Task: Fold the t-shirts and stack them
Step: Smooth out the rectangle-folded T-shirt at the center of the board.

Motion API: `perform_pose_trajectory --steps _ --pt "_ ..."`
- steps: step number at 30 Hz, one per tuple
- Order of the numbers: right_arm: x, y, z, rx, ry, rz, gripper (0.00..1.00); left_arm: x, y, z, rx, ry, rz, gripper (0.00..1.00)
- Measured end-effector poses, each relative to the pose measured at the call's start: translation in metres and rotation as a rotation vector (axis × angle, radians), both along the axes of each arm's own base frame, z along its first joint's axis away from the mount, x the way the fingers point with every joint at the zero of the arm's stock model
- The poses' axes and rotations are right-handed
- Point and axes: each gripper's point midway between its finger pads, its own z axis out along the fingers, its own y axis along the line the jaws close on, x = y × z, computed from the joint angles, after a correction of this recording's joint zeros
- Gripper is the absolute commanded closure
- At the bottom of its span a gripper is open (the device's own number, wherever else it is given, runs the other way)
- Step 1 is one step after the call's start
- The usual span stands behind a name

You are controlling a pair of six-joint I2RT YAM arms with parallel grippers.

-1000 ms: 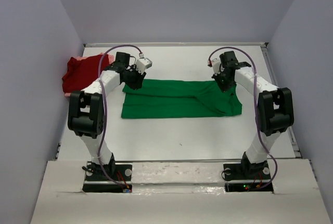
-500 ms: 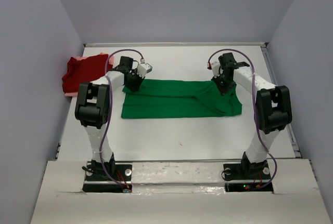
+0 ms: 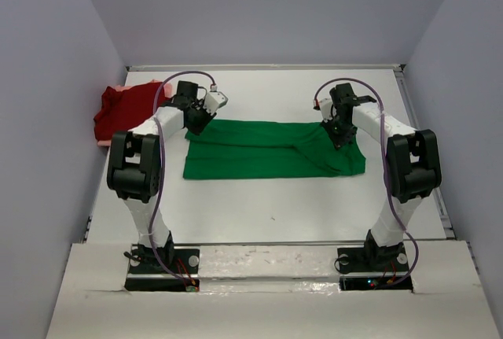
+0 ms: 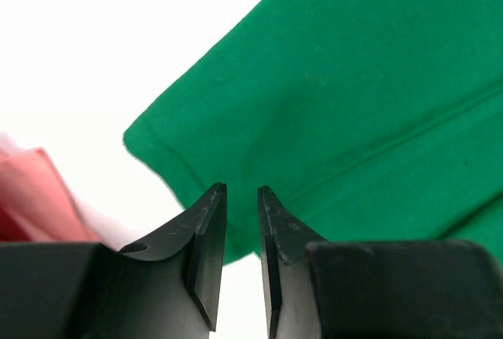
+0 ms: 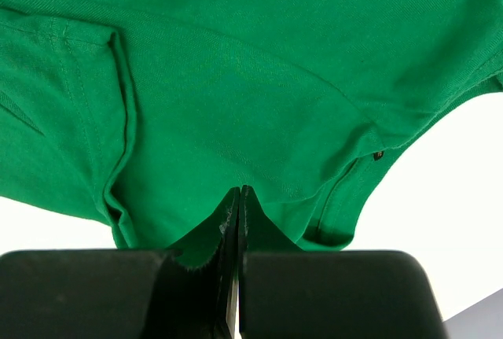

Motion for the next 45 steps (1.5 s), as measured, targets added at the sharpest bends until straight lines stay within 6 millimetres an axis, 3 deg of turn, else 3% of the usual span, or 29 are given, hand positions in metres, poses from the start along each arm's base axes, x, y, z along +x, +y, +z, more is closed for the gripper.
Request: perform_pose_trajectory --steps 4,9,20,31,45 --pt "-0.001 0.001 0.000 0.005 0.003 0.002 1.00 -0.004 0.008 0.019 0.026 -0.037 -0.013 0.67" --pt "-0.001 0.002 0.000 0.013 0.007 0.004 1.00 -0.015 0.019 0.026 0.057 -0.032 -0.029 0.66" --pt "-0.002 0.007 -0.007 0.035 0.028 0.007 1.00 -0.040 0.042 0.000 0.125 0.030 -0.060 0.66" --pt "-0.004 0.008 -0.011 0.040 0.045 0.006 1.00 -0.023 0.049 0.005 0.135 -0.041 -0.074 0.66" --pt "-0.004 0.008 -0.017 0.037 0.061 0.006 1.00 -0.023 0.047 -0.005 0.137 -0.026 -0.092 0.66"
